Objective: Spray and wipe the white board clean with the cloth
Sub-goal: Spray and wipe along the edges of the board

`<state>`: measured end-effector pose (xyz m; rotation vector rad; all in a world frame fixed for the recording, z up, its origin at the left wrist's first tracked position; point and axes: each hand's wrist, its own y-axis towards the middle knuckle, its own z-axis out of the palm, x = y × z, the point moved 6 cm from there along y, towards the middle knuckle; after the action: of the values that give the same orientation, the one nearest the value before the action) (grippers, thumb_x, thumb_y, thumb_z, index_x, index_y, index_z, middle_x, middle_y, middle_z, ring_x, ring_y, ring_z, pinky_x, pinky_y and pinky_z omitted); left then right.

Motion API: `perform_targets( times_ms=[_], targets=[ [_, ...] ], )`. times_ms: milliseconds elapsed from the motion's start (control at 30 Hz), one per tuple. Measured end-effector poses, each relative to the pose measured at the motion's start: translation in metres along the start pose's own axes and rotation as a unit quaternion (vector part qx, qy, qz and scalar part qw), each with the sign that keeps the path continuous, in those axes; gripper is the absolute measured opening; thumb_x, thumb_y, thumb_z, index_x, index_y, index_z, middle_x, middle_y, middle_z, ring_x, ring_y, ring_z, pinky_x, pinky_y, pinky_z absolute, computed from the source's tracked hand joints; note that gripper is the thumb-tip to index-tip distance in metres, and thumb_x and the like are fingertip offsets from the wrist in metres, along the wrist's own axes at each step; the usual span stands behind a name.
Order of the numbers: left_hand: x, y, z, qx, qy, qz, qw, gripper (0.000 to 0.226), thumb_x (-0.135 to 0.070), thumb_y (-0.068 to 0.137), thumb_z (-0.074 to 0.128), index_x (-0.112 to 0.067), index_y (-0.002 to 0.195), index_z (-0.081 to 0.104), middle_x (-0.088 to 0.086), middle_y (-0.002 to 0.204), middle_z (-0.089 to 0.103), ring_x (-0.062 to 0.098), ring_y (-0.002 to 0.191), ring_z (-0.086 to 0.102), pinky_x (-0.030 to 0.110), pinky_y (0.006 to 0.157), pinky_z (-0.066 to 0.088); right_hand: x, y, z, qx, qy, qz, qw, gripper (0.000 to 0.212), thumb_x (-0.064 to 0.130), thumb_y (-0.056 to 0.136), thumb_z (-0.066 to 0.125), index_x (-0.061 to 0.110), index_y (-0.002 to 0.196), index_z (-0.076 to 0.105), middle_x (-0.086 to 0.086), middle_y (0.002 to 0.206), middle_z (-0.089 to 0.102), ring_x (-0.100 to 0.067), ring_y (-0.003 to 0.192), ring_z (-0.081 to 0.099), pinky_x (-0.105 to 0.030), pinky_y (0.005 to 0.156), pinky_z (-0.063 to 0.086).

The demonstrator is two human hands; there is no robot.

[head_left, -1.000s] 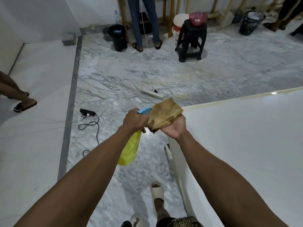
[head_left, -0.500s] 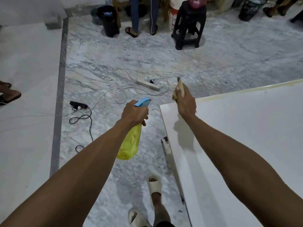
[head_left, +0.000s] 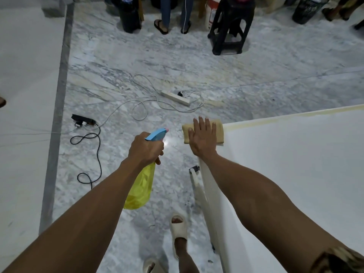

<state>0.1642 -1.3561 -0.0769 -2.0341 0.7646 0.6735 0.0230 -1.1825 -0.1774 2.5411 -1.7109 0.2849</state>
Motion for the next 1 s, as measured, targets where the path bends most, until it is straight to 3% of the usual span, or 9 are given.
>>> perform_targets(
  times_ms=[67,200,300,533,667,1000],
  targets=[
    [0.003,0.003,0.0,-0.004,0.002,-0.001,1.0,0.018,-0.013,0.094,0.062,0.001,0.094,0.073,0.009,0.077,0.079,0.022,0.045,0.07,0.031,0.062,0.055,-0.002,-0.002,0.002,-0.01,-0.006,-0.005,1.0,0.054,0.038,0.104,0.023,0.011,0.145,0.045,-0.011,0.151,0.045,-0.031,0.143,0.037,-0.053,0.119,0.023],
    [0.004,0.005,0.007,0.003,0.005,0.008,1.0,0.018,-0.013,0.092,0.061,0.0,0.094,0.073,0.009,0.078,0.079,0.024,0.048,0.072,0.032,0.063,0.057,0.001,-0.003,0.002,-0.012,0.014,0.009,1.0,0.065,0.04,0.102,0.016,0.0,0.152,0.028,-0.018,0.16,0.024,-0.032,0.15,0.021,-0.047,0.123,0.013],
    [0.002,0.003,0.019,0.015,-0.006,0.022,1.0,0.018,-0.013,0.09,0.061,-0.002,0.091,0.074,0.009,0.076,0.079,0.027,0.051,0.073,0.037,0.068,0.061,0.002,-0.003,0.001,-0.01,0.013,0.003,1.0,0.071,0.042,0.1,0.012,-0.005,0.149,0.03,-0.023,0.158,0.026,-0.036,0.149,0.021,-0.048,0.122,0.011],
    [-0.001,-0.02,0.045,0.053,-0.036,0.039,0.997,0.021,-0.013,0.09,0.062,0.004,0.097,0.072,0.013,0.076,0.077,0.028,0.048,0.071,0.029,0.051,0.057,0.0,-0.011,0.001,0.029,-0.018,-0.004,0.999,0.063,0.038,0.107,0.024,0.001,0.155,0.011,-0.018,0.164,0.01,-0.03,0.152,0.007,-0.043,0.123,0.002],
    [0.002,-0.033,0.052,0.066,-0.038,0.037,0.996,0.022,-0.012,0.088,0.061,0.004,0.096,0.073,0.012,0.071,0.077,0.032,0.052,0.073,0.041,0.06,0.064,-0.001,-0.03,-0.001,0.043,-0.009,-0.008,0.999,0.063,0.037,0.107,0.023,0.001,0.156,0.006,-0.016,0.165,0.005,-0.029,0.153,0.004,-0.041,0.122,0.001],
    [0.038,-0.062,0.062,0.078,-0.046,0.032,0.995,0.026,-0.015,0.089,0.061,0.006,0.096,0.075,0.014,0.073,0.076,0.039,0.069,0.077,0.049,0.067,0.067,-0.004,-0.062,0.007,0.043,-0.035,-0.014,0.998,0.07,0.034,0.103,0.039,-0.001,0.155,0.007,-0.019,0.164,0.004,-0.032,0.152,0.006,-0.043,0.122,0.004]
  ],
)
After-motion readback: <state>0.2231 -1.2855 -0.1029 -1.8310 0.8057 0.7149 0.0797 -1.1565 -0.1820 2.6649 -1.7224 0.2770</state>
